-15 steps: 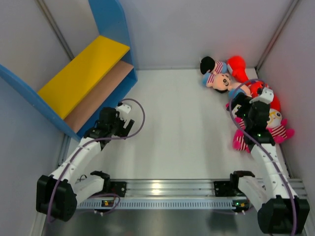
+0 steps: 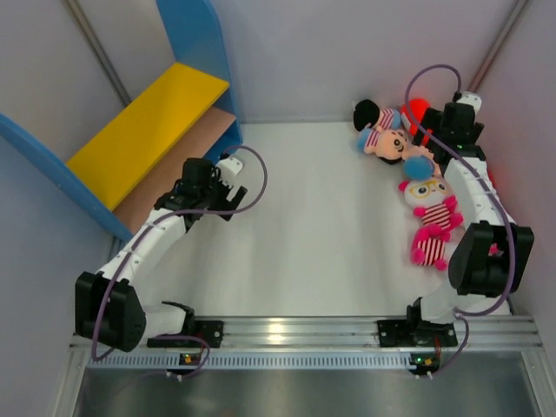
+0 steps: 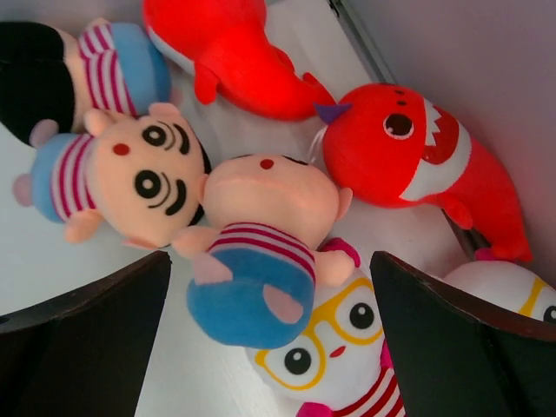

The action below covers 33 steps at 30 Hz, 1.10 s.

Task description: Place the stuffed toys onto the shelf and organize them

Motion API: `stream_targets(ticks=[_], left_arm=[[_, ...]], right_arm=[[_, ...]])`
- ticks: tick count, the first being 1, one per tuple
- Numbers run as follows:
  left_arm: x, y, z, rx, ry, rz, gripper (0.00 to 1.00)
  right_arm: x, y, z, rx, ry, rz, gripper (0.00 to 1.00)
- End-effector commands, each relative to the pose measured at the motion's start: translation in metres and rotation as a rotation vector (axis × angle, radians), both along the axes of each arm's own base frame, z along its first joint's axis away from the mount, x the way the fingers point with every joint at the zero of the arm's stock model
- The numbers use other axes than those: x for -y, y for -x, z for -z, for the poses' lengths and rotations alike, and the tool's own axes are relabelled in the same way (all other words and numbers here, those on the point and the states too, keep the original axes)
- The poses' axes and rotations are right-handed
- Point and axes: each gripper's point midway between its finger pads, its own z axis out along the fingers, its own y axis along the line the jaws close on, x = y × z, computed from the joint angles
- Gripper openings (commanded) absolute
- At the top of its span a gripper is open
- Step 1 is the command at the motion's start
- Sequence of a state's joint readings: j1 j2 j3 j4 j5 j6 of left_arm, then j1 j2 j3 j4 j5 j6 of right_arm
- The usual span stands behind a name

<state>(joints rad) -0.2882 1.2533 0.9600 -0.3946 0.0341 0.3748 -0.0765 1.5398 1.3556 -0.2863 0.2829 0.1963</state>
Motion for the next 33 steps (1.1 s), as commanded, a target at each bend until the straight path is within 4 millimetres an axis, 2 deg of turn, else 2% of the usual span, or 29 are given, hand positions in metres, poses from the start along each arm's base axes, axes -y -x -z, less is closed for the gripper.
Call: stream_targets(ticks=[1,3,4,6,7,8,11,12,13,14,15,16,18,19,21,22,23,24,25,26,27,28,29,31,32,33], left_arm=[[0.011,-0.005,-0.001,-0.025,0.019,0.041,0.99],[0.014,-0.010,0.004,-0.043,0.019,0.042,0.99],[0.015,-0.012,0.005,-0.049,0.022,0.042,0.98],[0.018,-0.016,0.006,-0.057,0.027,0.044,0.98],[0.019,-0.017,0.006,-0.057,0.030,0.043,0.98],[0.019,-0.017,0.005,-0.055,0.030,0.045,0.99],[0.017,-0.016,-0.001,-0.035,0.022,0.051,0.99],[0.014,-0.014,0.001,-0.035,0.009,0.044,0.99],[0.012,-0.014,0.000,-0.031,-0.002,0.044,0.99],[0.009,-0.012,0.002,-0.033,-0.018,0.038,0.99],[0.008,-0.011,0.001,-0.033,-0.023,0.037,0.99],[0.007,-0.010,0.001,-0.033,-0.031,0.040,0.98],[0.009,-0.001,0.000,-0.054,-0.015,0.056,0.99],[0.011,0.003,-0.003,-0.060,0.000,0.069,0.98],[0.019,0.021,-0.003,-0.123,0.035,0.116,0.98],[0.028,0.032,-0.007,-0.143,0.076,0.159,0.99],[0.032,0.039,-0.010,-0.157,0.096,0.181,0.99],[0.034,0.049,-0.012,-0.184,0.111,0.191,0.99],[0.037,0.055,-0.023,-0.164,0.136,0.211,0.98],[0.038,0.058,-0.028,-0.153,0.149,0.211,0.99],[0.038,0.061,-0.034,-0.139,0.166,0.206,0.99],[0.039,0.066,-0.047,-0.100,0.185,0.214,0.99],[0.040,0.069,-0.055,-0.081,0.201,0.222,0.99],[0.041,0.078,-0.077,-0.048,0.238,0.222,0.99],[0.043,0.083,-0.085,-0.048,0.262,0.226,0.99],[0.045,0.084,-0.103,-0.030,0.298,0.210,0.99]], right_arm=[[0.014,-0.002,0.027,-0.123,-0.014,-0.012,1.00],[0.008,-0.004,0.048,-0.161,-0.059,-0.047,1.00],[0.004,-0.004,0.068,-0.199,-0.084,-0.058,0.99],[-0.007,-0.009,0.085,-0.208,-0.128,-0.107,0.99],[-0.012,-0.011,0.101,-0.232,-0.152,-0.128,0.99],[-0.022,-0.014,0.105,-0.231,-0.181,-0.177,0.98],[-0.031,-0.019,0.114,-0.244,-0.214,-0.223,0.68],[-0.032,-0.019,0.114,-0.245,-0.215,-0.220,0.38],[-0.032,-0.019,0.109,-0.237,-0.211,-0.218,0.22],[-0.032,-0.017,0.106,-0.237,-0.203,-0.211,0.00],[-0.033,-0.016,0.101,-0.229,-0.196,-0.214,0.00],[-0.033,-0.013,0.085,-0.201,-0.174,-0.225,0.00],[-0.040,-0.006,0.067,-0.176,-0.138,-0.252,0.00],[-0.051,-0.001,0.043,-0.129,-0.097,-0.297,0.00],[-0.070,0.006,0.019,-0.087,-0.042,-0.364,0.00],[-0.083,0.016,-0.005,-0.046,0.019,-0.423,0.00],[-0.124,0.023,-0.017,-0.022,0.060,-0.537,0.00],[-0.143,0.032,-0.026,-0.001,0.100,-0.602,0.00],[-0.163,0.046,-0.049,0.054,0.167,-0.691,0.00],[-0.211,0.065,-0.058,0.096,0.178,-0.852,0.00],[-0.233,0.080,-0.061,0.124,0.190,-0.938,0.00],[-0.255,0.098,-0.075,0.182,0.208,-1.026,0.00],[-0.297,0.122,-0.082,0.231,0.188,-1.171,0.00],[-0.332,0.145,-0.092,0.272,0.171,-1.291,0.00],[-0.363,0.170,-0.095,0.293,0.150,-1.406,0.00],[-0.378,0.179,-0.104,0.329,0.144,-1.452,0.00]])
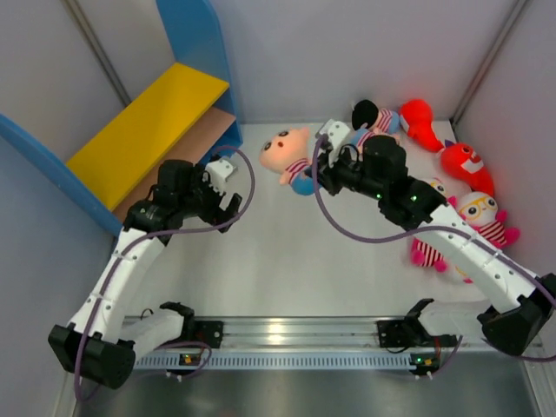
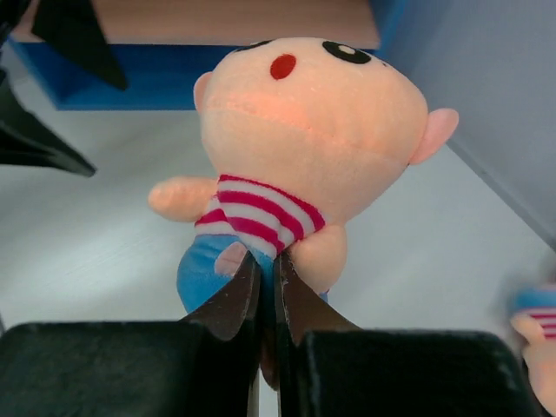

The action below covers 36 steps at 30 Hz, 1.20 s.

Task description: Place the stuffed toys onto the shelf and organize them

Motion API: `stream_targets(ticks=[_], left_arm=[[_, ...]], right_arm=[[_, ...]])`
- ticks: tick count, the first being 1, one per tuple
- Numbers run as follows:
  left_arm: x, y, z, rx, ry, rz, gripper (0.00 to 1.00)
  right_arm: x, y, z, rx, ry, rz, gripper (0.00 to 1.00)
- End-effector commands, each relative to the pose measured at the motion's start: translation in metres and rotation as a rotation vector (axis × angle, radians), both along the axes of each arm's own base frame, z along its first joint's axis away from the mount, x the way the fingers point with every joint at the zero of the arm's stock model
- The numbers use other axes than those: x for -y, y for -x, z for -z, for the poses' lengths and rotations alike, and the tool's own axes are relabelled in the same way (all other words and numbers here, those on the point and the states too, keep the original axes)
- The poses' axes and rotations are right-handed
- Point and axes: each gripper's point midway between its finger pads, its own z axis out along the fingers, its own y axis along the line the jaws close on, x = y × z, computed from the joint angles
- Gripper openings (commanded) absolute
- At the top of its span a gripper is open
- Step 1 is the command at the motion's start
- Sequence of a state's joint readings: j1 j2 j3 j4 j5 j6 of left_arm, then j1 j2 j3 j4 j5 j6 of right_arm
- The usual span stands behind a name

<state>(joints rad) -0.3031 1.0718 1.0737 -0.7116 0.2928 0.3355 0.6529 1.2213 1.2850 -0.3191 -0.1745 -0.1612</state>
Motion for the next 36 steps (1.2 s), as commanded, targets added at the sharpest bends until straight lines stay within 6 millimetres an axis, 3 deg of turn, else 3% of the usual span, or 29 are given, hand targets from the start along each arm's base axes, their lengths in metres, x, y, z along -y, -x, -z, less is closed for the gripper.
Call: stream_targets(ticks=[1,2,4,8,10,17,19,23,27,30,33,36], left_arm=[[0.011,0.022,-0.053,0.021,0.129,0.002,0.99],[0.010,0.023,-0.070,0.043,0.148,-0.008,0.98],[0.007,0.033,-0.082,0.031,0.172,-0.043,0.98],[0.001,0.042,-0.125,0.131,0.217,-0.067,0.98],[0.001,0.046,-0.131,0.155,0.215,-0.048,0.99],[0.016,0.036,-0.104,0.030,0.225,-0.017,0.93],[0.021,0.028,-0.102,-0.009,0.242,-0.027,0.87],[0.021,0.027,-0.121,0.046,0.246,-0.004,0.84],[0.014,0.037,-0.133,0.130,0.205,0.035,0.83],[0.011,0.035,-0.112,0.081,0.174,0.021,0.66],[0.010,0.026,-0.089,0.021,0.138,-0.002,0.65],[0.009,0.015,-0.084,0.012,0.106,-0.011,0.72]], right_arm=[[-0.064,0.041,-0.011,0.075,-0.005,-0.261,0.00],[-0.076,0.049,-0.011,0.083,-0.002,-0.292,0.00],[-0.102,0.063,-0.008,0.104,0.030,-0.355,0.00],[-0.117,0.067,0.002,0.102,0.058,-0.375,0.00],[-0.119,0.072,0.002,0.096,0.048,-0.394,0.00],[-0.130,0.081,-0.006,0.106,-0.057,-0.439,0.00],[-0.134,0.082,0.009,0.065,-0.081,-0.439,0.00],[-0.137,0.061,0.006,0.025,-0.160,-0.327,0.00],[-0.140,0.031,0.018,-0.099,-0.207,-0.229,0.00],[-0.141,0.023,0.013,-0.108,-0.246,-0.198,0.00],[-0.146,0.017,0.009,-0.125,-0.273,-0.175,0.00],[-0.151,0.019,0.007,-0.145,-0.289,-0.194,0.00]])
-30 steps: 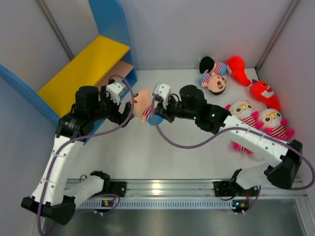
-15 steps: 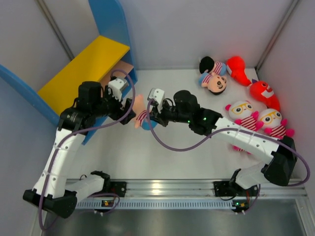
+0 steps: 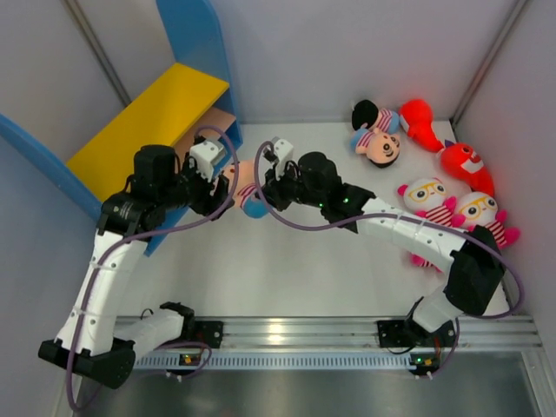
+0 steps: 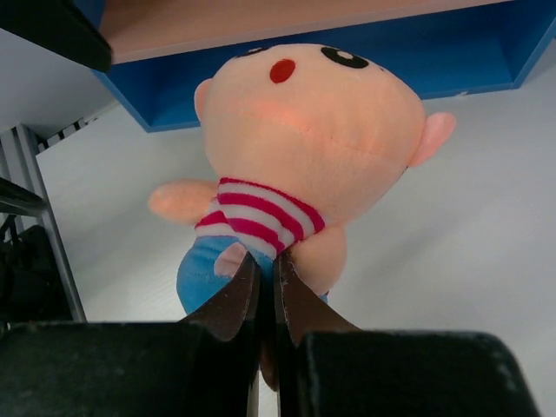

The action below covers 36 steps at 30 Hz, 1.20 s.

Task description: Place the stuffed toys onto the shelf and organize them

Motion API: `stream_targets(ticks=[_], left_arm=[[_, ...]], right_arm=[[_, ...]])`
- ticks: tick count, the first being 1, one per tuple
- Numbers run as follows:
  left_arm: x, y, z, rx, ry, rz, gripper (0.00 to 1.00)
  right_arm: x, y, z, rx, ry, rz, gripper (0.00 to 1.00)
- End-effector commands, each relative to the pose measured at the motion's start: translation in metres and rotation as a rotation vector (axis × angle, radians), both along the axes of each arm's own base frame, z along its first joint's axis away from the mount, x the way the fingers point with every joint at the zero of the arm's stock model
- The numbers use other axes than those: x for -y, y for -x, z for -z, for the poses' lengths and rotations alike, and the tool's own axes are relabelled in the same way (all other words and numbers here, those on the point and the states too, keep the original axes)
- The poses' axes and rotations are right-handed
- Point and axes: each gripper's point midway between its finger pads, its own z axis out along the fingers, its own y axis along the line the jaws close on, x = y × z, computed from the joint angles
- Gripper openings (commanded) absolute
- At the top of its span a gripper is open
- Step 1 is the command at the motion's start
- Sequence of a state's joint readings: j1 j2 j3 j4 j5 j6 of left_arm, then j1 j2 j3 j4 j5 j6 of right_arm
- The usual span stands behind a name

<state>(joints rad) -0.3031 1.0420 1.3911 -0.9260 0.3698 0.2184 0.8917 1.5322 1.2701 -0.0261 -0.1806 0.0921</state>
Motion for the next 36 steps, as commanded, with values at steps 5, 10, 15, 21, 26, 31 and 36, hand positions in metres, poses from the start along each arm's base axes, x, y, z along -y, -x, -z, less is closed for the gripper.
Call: stream_targets(ticks=[5,10,15,21,26,31,36], left_arm=[[0.006,-0.018,0.021,-0.052,-0.063,0.025,0.74],[0.008,-0.023,0.025,-0.058,-0.081,0.035,0.71],[0.014,-0.027,0.019,-0.048,-0.076,0.053,0.34],[0.010,-0.039,0.003,-0.004,-0.087,0.011,0.00],[-0.013,-0.071,-0.039,0.161,-0.149,-0.132,0.00],[-0.030,-0.096,-0.097,0.329,-0.185,-0.233,0.00],[-0.048,-0.149,-0.133,0.456,-0.274,-0.358,0.00]], right_arm=[[-0.015,-0.001,-0.077,0.049,-0.228,-0.013,0.00],[-0.016,0.006,-0.088,0.053,-0.269,-0.041,0.00],[-0.022,0.010,-0.090,0.037,-0.289,-0.070,0.00],[-0.019,0.009,-0.093,0.031,-0.292,-0.062,0.11],[0.009,-0.003,-0.104,0.040,-0.288,0.047,0.76],[0.066,-0.018,-0.101,0.050,-0.295,0.213,0.84],[0.128,-0.017,-0.104,0.094,-0.296,0.352,0.86]])
